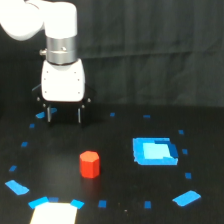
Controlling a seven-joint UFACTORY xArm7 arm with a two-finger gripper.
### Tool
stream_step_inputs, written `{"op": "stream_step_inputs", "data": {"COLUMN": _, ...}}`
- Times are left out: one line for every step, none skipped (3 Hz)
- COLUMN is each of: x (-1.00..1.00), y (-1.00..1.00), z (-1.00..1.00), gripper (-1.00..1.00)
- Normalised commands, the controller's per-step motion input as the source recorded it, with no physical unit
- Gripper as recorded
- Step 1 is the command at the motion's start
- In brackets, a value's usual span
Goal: Pick up the red object from the table
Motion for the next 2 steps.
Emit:
{"op": "stream_step_inputs", "data": {"x": -1.00, "y": -0.75, "z": 0.12, "gripper": 1.00}}
{"op": "stream_step_inputs", "data": {"x": -1.00, "y": -0.52, "z": -0.02, "gripper": 0.67}}
